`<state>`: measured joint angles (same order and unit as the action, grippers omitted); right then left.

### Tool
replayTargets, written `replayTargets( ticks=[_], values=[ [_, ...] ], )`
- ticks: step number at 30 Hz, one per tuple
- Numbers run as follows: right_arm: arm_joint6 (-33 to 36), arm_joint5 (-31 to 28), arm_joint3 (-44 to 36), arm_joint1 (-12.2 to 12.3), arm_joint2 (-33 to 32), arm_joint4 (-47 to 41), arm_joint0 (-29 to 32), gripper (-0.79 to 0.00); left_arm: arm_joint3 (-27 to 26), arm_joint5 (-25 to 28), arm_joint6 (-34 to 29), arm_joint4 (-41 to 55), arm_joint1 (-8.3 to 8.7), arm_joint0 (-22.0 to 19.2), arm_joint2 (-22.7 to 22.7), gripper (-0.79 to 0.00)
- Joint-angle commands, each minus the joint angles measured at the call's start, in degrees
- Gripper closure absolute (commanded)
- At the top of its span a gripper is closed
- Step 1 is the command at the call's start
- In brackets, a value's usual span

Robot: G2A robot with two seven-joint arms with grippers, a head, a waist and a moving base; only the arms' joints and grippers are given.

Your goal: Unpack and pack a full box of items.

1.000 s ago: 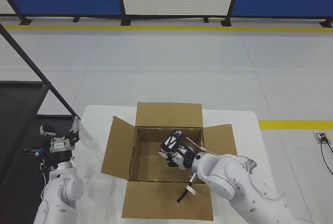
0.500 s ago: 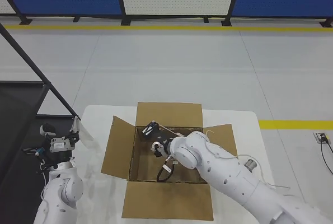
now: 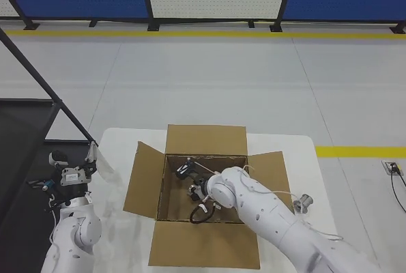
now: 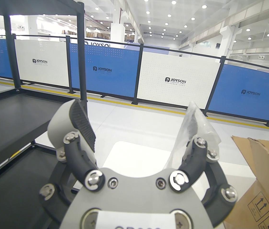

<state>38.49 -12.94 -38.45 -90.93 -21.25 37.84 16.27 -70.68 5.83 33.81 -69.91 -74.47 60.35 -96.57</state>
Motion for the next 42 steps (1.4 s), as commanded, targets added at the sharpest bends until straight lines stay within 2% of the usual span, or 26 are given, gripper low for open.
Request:
replayTargets(
  ticks=[1, 3, 6, 12, 14, 17, 21, 23, 25, 27, 32, 36, 42],
  values=[
    [-0.32, -0.24, 0.63, -0.37, -0.16, 0.3, -0.08, -0.566, 0.0, 0.0, 0.0, 0.0, 0.0, 0.0, 0.0, -0.785],
    [-0.76, -0.28, 0.85, -0.66, -0.34, 0.87, -0.09, -0.603, 0.0, 0.0, 0.0, 0.0, 0.0, 0.0, 0.0, -0.785],
    [-1.25, 0.27, 0.32, -0.84, -0.68, 1.99, 0.14, -0.705, 0.0, 0.0, 0.0, 0.0, 0.0, 0.0, 0.0, -0.785],
    [-4.29, 1.34, -5.43, 0.62, -2.43, 6.05, 1.99, -0.702, 0.0, 0.0, 0.0, 0.0, 0.0, 0.0, 0.0, -0.785],
    [-5.23, 2.31, -8.73, 1.9, -3.66, 8.0, 3.45, -0.72, 0.0, 0.0, 0.0, 0.0, 0.0, 0.0, 0.0, -0.785],
    [-4.61, 4.13, -15.36, 4.32, -6.03, 11.43, 6.36, -0.69, 0.0, 0.0, 0.0, 0.0, 0.0, 0.0, 0.0, -0.785],
    [-2.89, 8.08, -27.49, 8.01, -10.54, 17.14, 11.91, -0.693, 0.0, 0.0, 0.0, 0.0, 0.0, 0.0, 0.0, -0.785],
    [-2.72, 9.91, -34.46, 9.94, -13.55, 20.63, 15.42, -0.727, 0.0, 0.0, 0.0, 0.0, 0.0, 0.0, 0.0, -0.785],
    [-4.69, 11.69, -41.68, 11.75, -17.22, 23.89, 19.58, -0.785, 0.0, 0.0, 0.0, 0.0, 0.0, 0.0, 0.0, -0.785],
    [-7.12, 14.56, -48.36, 13.49, -21.78, 27.37, 24.57, -0.785, 0.0, 0.0, 0.0, 0.0, 0.0, 0.0, 0.0, -0.785],
    [-12.27, 16.95, -59.9, 16.2, -30.41, 33.12, 34.56, -0.785, 0.0, 0.0, 0.0, 0.0, 0.0, 0.0, 0.0, -0.785],
    [-13.87, 12.97, -68.39, 18.55, -39.47, 35.68, 43.74, -0.785, 0.0, 0.0, 0.0, 0.0, 0.0, 0.0, 0.0, -0.785],
    [-14.8, 0.04, -78.66, 21.82, -58.94, 32.49, 57.31, -0.785, 0.0, 0.0, 0.0, 0.0, 0.0, 0.0, 0.0, -0.785]
  ],
)
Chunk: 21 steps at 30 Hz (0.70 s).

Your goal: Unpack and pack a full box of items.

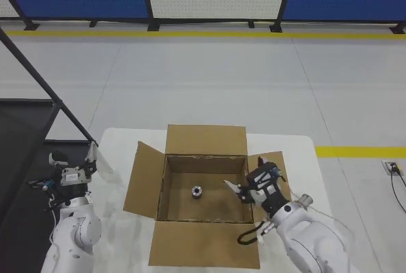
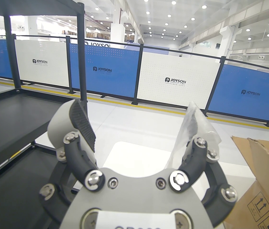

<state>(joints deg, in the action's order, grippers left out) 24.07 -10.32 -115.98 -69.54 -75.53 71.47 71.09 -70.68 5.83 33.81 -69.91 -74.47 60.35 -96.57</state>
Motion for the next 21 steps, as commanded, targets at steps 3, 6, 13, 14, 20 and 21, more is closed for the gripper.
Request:
replayTargets(
  ticks=[3, 6, 13, 14, 20, 21],
  values=[
    [-0.98, -9.71, -1.6, 1.61, -16.57, -7.24, 7.77, -0.785, 0.0, 0.0, 0.0, 0.0, 0.0, 0.0, 0.0, -0.785],
    [-0.19, -16.64, 1.73, 2.57, -27.5, -14.89, 10.81, -0.785, 0.0, 0.0, 0.0, 0.0, 0.0, 0.0, 0.0, -0.785],
    [9.8, -31.73, 21.7, 5.12, -39.24, -27.49, 7.84, -0.785, 0.0, 0.0, 0.0, 0.0, 0.0, 0.0, 0.0, -0.785],
    [11.22, -34.75, 24.96, 5.53, -39.15, -28.88, 6.33, -0.785, 0.0, 0.0, 0.0, 0.0, 0.0, 0.0, 0.0, -0.785],
    [16.88, -46.83, 45.38, 7.46, -33.87, -27.44, -5.57, -0.785, 0.0, 0.0, 0.0, 0.0, 0.0, 0.0, 0.0, -0.785],
    [17.39, -47.68, 48.57, 7.7, -32.82, -26.29, -7.75, -0.785, 0.0, 0.0, 0.0, 0.0, 0.0, 0.0, 0.0, -0.785]
  ],
)
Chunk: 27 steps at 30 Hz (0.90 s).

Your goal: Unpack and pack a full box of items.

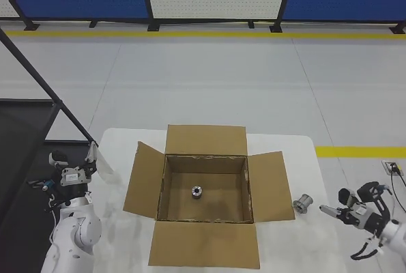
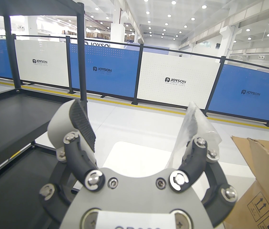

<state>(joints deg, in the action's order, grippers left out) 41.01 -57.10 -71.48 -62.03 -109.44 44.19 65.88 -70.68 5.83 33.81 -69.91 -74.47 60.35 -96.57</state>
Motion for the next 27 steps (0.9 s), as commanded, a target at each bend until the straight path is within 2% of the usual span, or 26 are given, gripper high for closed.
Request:
replayTargets(
  ticks=[1, 5, 17, 22, 24, 27],
  values=[
    [0.56, -0.9, 6.71, 0.4, 2.22, 2.19, -4.64, -0.785, 0.0, 0.0, 0.0, 0.0, 0.0, 0.0, 0.0, -0.785],
    [-0.36, -0.9, 15.28, 1.04, 6.31, 7.6, -10.8, -0.785, 0.0, 0.0, 0.0, 0.0, 0.0, 0.0, 0.0, -0.785],
    [-0.36, -0.9, 15.28, 1.04, 6.31, 7.6, -10.8, -0.785, 0.0, 0.0, 0.0, 0.0, 0.0, 0.0, 0.0, -0.785],
    [-2.14, -0.9, 10.4, 1.67, 11.61, 7.75, -8.43, -0.785, 0.0, 0.0, 0.0, 0.0, 0.0, 0.0, 0.0, -0.785],
    [-2.11, -0.9, 8.49, 2.5, 13.79, 8.65, -7.98, -0.785, 0.0, 0.0, 0.0, 0.0, 0.0, 0.0, 0.0, -0.785],
    [-5.77, -0.9, 5.87, 3.97, 17.44, 11.91, -6.82, -0.785, 0.0, 0.0, 0.0, 0.0, 0.0, 0.0, 0.0, -0.785]
  ],
)
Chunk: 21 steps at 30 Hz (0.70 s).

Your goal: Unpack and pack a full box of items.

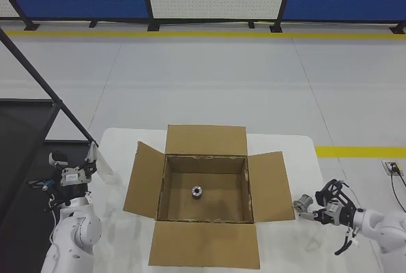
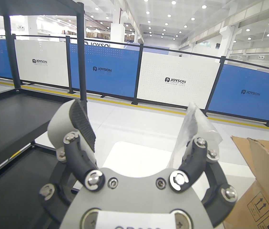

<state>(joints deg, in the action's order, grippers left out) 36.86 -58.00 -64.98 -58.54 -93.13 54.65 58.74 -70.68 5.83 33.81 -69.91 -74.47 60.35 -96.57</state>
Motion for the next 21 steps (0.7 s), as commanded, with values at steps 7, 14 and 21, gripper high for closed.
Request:
replayTargets(
  ticks=[7, 14, 21],
  values=[
    [-17.95, 0.0, 3.23, 3.25, 5.27, 12.1, -0.52, -0.785, 0.0, 0.0, 0.0, 0.0, 0.0, 0.0, 0.0, -0.785],
    [-27.28, 0.14, 10.23, 3.87, 8.93, 18.4, -4.63, -0.785, 0.0, 0.0, 0.0, 0.0, 0.0, 0.0, 0.0, -0.785],
    [-29.51, 4.45, 16.57, 2.72, 13.56, 20.57, -9.7, -0.785, 0.0, 0.0, 0.0, 0.0, 0.0, 0.0, 0.0, -0.785]
  ],
)
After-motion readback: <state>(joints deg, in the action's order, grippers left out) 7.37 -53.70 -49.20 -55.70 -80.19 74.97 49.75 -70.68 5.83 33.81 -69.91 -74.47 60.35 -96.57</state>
